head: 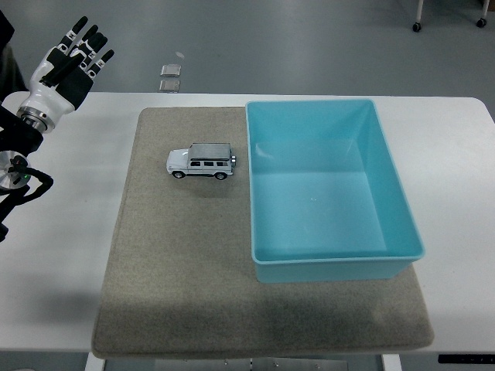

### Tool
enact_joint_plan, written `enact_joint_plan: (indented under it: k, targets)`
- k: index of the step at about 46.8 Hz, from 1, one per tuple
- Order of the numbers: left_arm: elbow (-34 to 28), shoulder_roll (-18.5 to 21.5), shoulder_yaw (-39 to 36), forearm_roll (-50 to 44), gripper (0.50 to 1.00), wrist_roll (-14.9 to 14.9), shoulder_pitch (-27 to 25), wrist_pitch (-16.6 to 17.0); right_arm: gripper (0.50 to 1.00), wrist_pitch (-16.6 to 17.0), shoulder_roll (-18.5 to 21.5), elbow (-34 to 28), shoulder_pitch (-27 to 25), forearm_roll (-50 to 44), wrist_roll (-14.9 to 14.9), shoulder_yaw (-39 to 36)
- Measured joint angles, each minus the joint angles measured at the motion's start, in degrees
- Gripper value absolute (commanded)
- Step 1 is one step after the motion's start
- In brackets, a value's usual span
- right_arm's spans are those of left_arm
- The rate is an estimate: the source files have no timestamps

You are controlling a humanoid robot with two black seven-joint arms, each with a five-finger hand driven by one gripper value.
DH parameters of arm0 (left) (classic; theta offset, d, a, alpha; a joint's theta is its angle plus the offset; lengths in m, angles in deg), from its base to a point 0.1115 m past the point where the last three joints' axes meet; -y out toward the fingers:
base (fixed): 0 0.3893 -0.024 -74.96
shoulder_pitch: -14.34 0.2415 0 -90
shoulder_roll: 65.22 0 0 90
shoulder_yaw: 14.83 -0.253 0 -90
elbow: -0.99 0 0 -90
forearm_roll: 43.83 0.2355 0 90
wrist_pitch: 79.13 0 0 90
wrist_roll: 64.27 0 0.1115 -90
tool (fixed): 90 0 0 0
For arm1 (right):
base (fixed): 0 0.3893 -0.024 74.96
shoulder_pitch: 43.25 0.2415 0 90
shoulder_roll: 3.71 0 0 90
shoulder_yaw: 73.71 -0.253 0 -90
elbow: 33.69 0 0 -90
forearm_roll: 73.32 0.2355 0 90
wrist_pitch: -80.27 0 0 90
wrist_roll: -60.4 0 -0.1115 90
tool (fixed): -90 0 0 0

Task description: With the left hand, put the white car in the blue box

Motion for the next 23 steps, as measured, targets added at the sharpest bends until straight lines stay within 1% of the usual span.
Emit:
enact_joint_plan:
  k: [11, 19, 23]
  targets:
    - [2.7, -0.16, 0.16, -0.1, 0.999, 0.05, -0.47, -0.09, 0.936, 0.0, 0.0, 0.0, 0.0, 0.0, 0.0, 0.0]
    - [3.12, -0.22, 0.17, -0.14, 0.999, 0.13, -0.47, -0.18, 0.936, 0.0, 0.0, -0.01, 0.0, 0.0, 0.0, 0.0]
    - [3.15, -0.22, 0.17, -0.09, 0.996, 0.98, -0.25, -0.22, 0.936, 0.0, 0.0, -0.01, 0.01, 0.0, 0.0, 0.0]
